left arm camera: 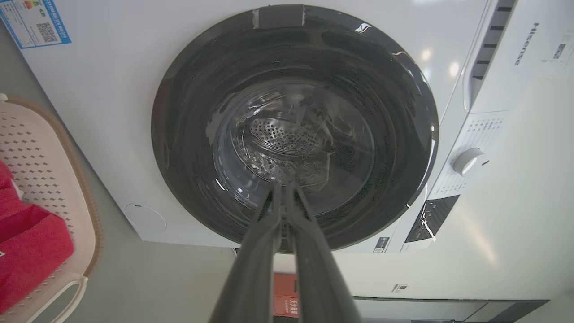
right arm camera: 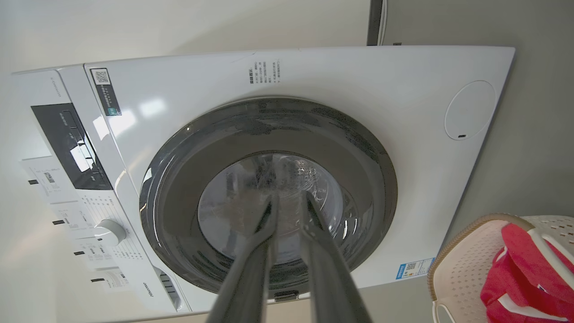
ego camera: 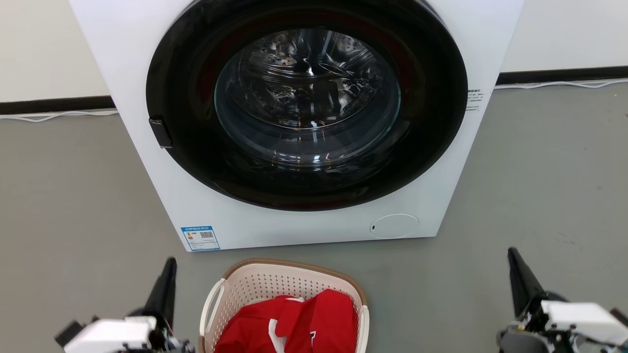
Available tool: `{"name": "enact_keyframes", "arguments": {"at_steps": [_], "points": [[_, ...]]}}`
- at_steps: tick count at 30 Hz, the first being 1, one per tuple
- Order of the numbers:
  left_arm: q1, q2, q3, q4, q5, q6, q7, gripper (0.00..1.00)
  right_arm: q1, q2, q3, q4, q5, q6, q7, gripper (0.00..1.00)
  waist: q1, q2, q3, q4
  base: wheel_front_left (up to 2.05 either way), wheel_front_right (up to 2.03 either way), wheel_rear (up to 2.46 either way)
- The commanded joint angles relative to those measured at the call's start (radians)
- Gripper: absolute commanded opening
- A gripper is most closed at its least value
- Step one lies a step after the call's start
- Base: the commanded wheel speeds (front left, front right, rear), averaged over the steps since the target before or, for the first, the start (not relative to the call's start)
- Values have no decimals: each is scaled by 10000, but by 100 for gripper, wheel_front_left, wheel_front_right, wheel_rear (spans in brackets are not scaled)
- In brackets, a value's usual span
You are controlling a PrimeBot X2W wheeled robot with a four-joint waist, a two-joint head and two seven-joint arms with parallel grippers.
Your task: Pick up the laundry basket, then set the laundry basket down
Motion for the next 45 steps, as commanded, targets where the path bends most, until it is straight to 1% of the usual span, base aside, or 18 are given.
{"name": "enact_keyframes", "arguments": {"at_steps": [1,3,5,9,14,24,32,40,45], "points": [[55,-25,0,129,0,4,-9,100,47,15,14,117,-1,-4,-1,100,0,-1,1,0,0,0,0],[236,-80,-4,330,1,4,-15,100,188,55,33,315,-3,-4,-6,100,0,-1,4,0,0,0,0],[212,-77,-8,292,6,3,-42,100,167,54,79,264,-20,-2,-44,100,1,-1,15,1,0,0,0],[181,-69,-25,223,39,2,-111,100,136,50,196,175,-56,0,-149,100,22,-1,-10,-1,0,0,0],[157,-41,-86,112,137,1,-236,100,102,20,363,59,-128,3,-295,100,2,-1,9,0,0,0,0],[63,132,-367,-83,483,-1,-603,100,-19,-87,752,-154,-458,9,-626,100,0,-1,34,2,0,0,0],[-13,278,-569,-181,840,-3,-840,100,-97,-149,967,-299,-1027,14,-833,100,0,-1,39,-3,0,0,0],[-116,322,-604,-319,1731,-5,-1076,100,-196,-303,1389,-443,-2006,19,-1068,100,0,-1,47,-5,0,0,0],[-152,374,-641,-407,2565,-6,-1223,100,-268,-356,1589,-456,-2678,22,-1215,100,0,-1,60,-6,0,0,0]]}}
